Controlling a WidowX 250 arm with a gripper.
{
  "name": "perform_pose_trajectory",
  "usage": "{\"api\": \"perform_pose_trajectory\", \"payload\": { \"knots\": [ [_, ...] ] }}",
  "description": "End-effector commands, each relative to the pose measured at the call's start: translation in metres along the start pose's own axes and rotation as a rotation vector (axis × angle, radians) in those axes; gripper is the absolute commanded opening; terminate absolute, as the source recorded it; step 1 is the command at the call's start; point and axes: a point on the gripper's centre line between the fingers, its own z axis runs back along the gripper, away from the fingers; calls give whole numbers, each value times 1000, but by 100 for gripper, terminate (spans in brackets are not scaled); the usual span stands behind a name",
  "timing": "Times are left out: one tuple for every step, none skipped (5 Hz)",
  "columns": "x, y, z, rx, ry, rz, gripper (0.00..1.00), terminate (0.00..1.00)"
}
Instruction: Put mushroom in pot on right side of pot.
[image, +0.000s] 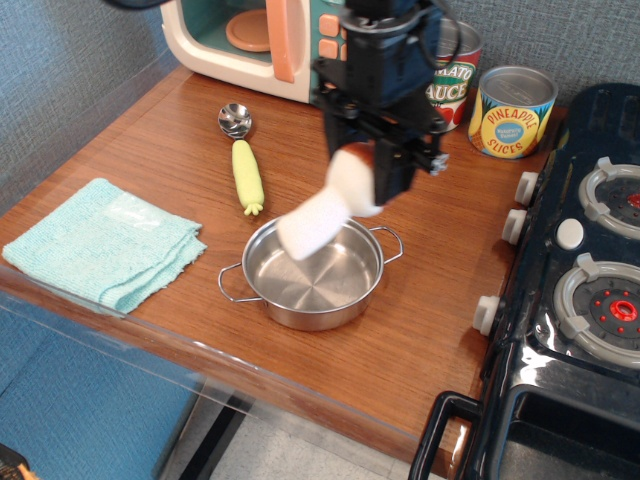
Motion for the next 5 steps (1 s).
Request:
{"api": "perform_pose_trajectory", "payload": {
  "knots": [
    [0,3,20,39,-56,0,100,0],
    [-1,5,22,51,-58,20,100,0],
    [-3,7,25,56,-65,56,100,0],
    [-3,7,25,56,-65,56,100,0],
    [-3,7,25,56,-65,56,100,0]
  ]
}}
